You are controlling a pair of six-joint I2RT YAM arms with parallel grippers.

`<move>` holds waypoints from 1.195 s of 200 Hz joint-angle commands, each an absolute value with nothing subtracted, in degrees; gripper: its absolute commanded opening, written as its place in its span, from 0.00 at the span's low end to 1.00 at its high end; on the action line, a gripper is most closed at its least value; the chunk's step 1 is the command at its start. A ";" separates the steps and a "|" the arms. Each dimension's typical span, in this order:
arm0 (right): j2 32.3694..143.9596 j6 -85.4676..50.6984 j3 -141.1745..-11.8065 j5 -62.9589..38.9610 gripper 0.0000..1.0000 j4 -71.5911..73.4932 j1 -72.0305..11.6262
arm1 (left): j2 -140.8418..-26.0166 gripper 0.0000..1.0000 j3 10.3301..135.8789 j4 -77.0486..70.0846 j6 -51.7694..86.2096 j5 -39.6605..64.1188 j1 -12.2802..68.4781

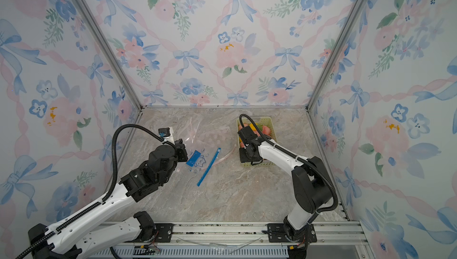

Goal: Place the peach in a zip-top bag and seal the zipper
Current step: Move the basket to the center of the board, then pick up the peach from the basket.

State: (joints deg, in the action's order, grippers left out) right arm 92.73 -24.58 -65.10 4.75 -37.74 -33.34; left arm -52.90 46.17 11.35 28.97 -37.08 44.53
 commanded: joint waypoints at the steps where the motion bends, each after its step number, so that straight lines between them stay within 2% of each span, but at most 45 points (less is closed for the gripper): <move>1: 86.89 -30.32 -59.82 5.82 0.49 -37.19 -36.62 | -54.75 0.00 45.05 12.97 29.98 -37.16 44.12; 35: 77.92 -34.79 -51.91 6.32 0.49 -34.15 -37.53 | -58.27 0.00 44.95 12.01 32.58 -32.57 44.12; 76: 73.59 -34.13 -51.83 7.52 0.50 -33.79 -34.79 | -61.77 0.00 43.62 8.30 35.75 -24.31 44.12; 144: 82.96 -29.65 -57.11 3.94 0.54 -35.62 -33.22 | -61.91 0.00 42.63 6.63 37.70 -21.03 44.07; 239: 88.99 -26.21 -58.14 -0.30 0.62 -38.18 -33.40 | -61.62 0.00 40.47 5.52 38.53 -20.25 43.99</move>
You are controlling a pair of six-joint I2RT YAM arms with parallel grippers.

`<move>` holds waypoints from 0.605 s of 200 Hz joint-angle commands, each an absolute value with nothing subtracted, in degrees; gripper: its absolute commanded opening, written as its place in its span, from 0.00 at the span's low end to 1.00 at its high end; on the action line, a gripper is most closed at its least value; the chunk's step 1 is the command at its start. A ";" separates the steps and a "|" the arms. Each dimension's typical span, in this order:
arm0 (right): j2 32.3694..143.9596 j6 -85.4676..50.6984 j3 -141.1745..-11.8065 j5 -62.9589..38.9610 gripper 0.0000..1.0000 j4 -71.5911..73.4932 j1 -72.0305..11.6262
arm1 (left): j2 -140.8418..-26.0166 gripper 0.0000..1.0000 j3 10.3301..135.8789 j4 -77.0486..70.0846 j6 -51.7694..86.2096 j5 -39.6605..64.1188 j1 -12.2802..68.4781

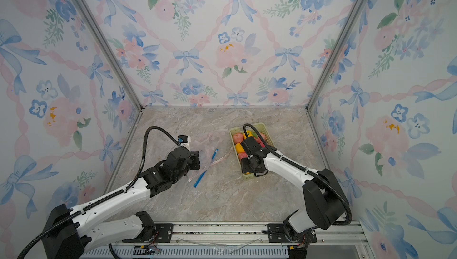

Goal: Place the peach in a zip-top bag and seal the zipper
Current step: Pick up the peach from the basket.

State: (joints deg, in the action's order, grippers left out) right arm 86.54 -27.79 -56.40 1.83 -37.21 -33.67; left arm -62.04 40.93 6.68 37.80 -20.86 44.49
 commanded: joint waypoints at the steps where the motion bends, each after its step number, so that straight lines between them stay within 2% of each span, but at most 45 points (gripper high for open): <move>1: 89.15 -26.16 -58.16 -0.33 0.62 -38.12 -33.40 | -61.61 0.00 40.49 5.53 38.56 -20.32 44.01; 56: 94.42 -25.42 -59.99 0.22 0.64 -37.53 -32.91 | -60.73 0.00 40.15 5.61 38.75 -20.28 44.02; 84: 94.53 -25.31 -60.14 1.05 0.62 -37.49 -32.49 | -60.91 0.00 40.67 5.64 38.61 -20.27 44.03; 121: 94.50 -24.90 -59.41 0.57 0.65 -36.48 -31.44 | -60.85 0.00 40.67 5.71 38.73 -20.13 44.03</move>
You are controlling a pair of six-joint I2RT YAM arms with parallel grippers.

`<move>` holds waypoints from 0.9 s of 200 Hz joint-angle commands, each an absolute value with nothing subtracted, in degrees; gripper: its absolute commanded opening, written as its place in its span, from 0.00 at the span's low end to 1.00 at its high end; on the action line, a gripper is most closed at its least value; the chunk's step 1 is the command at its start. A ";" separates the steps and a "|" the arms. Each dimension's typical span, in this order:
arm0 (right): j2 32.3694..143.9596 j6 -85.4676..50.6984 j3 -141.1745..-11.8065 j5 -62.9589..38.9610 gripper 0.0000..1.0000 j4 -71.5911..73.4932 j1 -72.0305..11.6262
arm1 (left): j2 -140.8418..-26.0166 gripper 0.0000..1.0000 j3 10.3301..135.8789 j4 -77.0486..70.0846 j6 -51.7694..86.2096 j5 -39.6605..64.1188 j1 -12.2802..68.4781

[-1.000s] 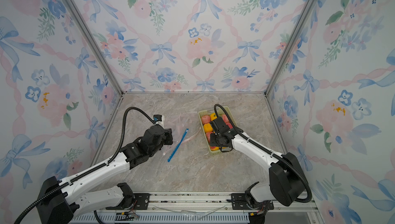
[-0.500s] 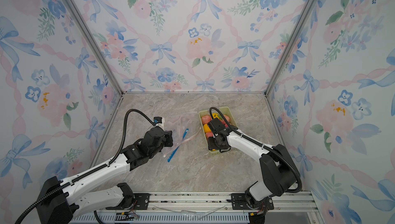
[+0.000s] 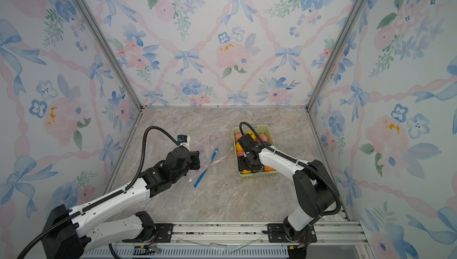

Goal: Place the peach in a zip-top bag and seal the zipper
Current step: Pick up the peach from the basket.

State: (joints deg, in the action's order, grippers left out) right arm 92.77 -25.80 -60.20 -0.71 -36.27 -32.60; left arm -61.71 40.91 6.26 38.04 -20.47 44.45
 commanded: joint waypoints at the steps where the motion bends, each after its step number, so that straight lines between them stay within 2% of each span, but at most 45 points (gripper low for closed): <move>1: 94.49 -24.89 -59.41 0.59 0.65 -36.43 -31.41 | -60.84 0.00 40.68 5.71 38.75 -20.13 44.03; 79: 88.79 -25.03 -57.40 4.02 0.48 -35.66 -31.46 | -60.45 0.00 40.56 5.80 38.91 -20.32 44.01; 180: 79.61 -25.93 -54.07 9.25 0.41 -31.05 -32.04 | -60.29 0.00 40.61 5.59 38.92 -20.30 44.03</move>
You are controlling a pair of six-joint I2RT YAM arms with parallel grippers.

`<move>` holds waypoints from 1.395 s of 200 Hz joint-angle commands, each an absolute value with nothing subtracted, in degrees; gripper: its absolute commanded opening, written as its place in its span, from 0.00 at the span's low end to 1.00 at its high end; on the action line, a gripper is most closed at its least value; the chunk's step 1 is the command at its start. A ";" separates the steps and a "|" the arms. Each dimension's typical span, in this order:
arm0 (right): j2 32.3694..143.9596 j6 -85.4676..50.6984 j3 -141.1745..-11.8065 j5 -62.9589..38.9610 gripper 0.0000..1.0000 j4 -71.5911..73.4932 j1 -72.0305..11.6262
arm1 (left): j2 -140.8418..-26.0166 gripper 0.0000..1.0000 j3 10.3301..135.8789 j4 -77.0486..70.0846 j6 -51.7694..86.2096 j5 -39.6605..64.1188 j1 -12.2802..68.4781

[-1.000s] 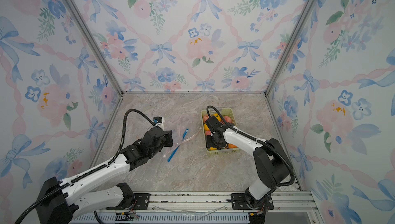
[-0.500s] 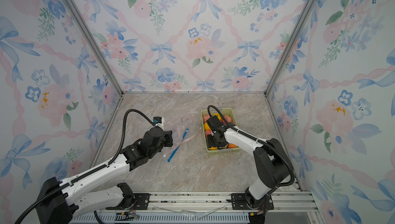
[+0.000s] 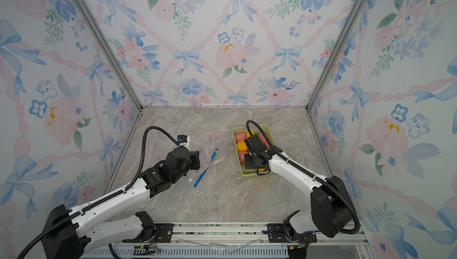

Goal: Place the peach in a zip-top bag and seal the zipper
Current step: Pick up the peach from the basket, then move the basket to the center of the board.

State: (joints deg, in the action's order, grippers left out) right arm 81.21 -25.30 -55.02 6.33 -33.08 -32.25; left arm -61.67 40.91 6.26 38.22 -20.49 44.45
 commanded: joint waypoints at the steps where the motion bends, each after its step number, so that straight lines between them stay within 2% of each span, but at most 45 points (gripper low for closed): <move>1: 79.58 -25.93 -54.11 9.33 0.42 -31.04 -32.02 | -60.29 0.00 40.56 5.61 38.89 -20.26 44.03; 52: 78.83 -26.35 -56.51 10.62 0.41 -29.41 -31.99 | -60.28 0.00 40.84 5.49 38.87 -19.99 44.03; 141: 85.57 -28.69 -59.43 9.81 0.42 -24.32 -28.95 | -62.00 0.00 41.48 5.10 38.89 -19.24 44.03; 178: 88.53 -29.82 -59.67 9.06 0.54 -23.22 -28.56 | -62.40 0.00 41.75 4.66 39.14 -18.55 44.03; 232: 90.08 -30.83 -58.25 9.76 0.65 -22.25 -28.56 | -61.49 0.00 41.58 4.86 39.03 -19.37 44.03; 279: 91.71 -30.67 -59.04 10.10 0.68 -22.19 -28.30 | -61.30 0.00 41.47 5.10 39.04 -19.25 44.03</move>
